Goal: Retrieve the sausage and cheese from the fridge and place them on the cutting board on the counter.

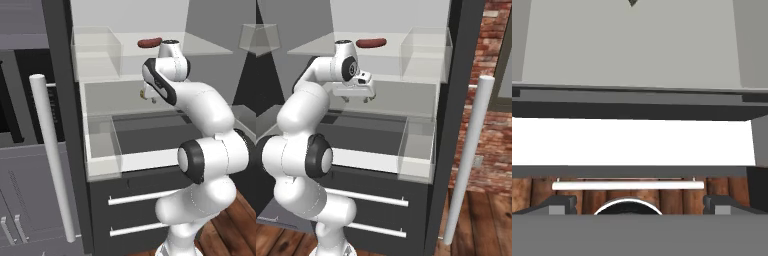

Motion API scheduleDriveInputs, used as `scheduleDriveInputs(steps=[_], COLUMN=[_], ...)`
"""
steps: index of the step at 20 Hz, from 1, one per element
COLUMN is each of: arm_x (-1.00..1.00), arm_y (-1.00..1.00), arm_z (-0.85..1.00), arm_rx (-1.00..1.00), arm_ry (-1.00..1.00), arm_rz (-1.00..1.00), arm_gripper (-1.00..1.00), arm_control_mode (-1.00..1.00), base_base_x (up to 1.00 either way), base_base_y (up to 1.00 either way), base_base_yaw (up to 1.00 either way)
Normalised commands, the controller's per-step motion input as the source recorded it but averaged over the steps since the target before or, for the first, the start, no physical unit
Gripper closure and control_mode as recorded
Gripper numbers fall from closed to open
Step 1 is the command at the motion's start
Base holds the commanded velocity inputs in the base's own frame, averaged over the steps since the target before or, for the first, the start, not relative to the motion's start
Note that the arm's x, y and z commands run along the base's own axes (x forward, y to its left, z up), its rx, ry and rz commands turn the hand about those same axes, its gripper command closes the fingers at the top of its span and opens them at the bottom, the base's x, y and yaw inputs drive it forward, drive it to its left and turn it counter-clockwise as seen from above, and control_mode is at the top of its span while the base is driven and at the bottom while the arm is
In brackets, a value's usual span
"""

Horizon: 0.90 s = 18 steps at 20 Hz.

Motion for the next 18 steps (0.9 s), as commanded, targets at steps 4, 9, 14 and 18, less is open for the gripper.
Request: scheduleDriveInputs(steps=[4, 9, 14, 18], arm_x=[0.0, 0.0, 0.0, 0.0], arm_y=[0.0, 0.0, 0.0, 0.0], arm_z=[0.0, 0.0, 0.0, 0.0], arm_rx=[0.0, 0.0, 0.0, 0.0], arm_ry=[0.0, 0.0, 0.0, 0.0], arm_rz=[0.0, 0.0, 0.0, 0.0], arm_gripper=[-1.0, -1.0, -1.0, -1.0], arm_control_mode=[1.0, 1.0, 1.0, 1.0], base_base_x=[0.48, 0.2, 0.1, 0.0], base_base_y=[0.0, 0.0, 0.0, 0.0], base_base_yaw=[0.02, 0.02, 0.01, 0.0])
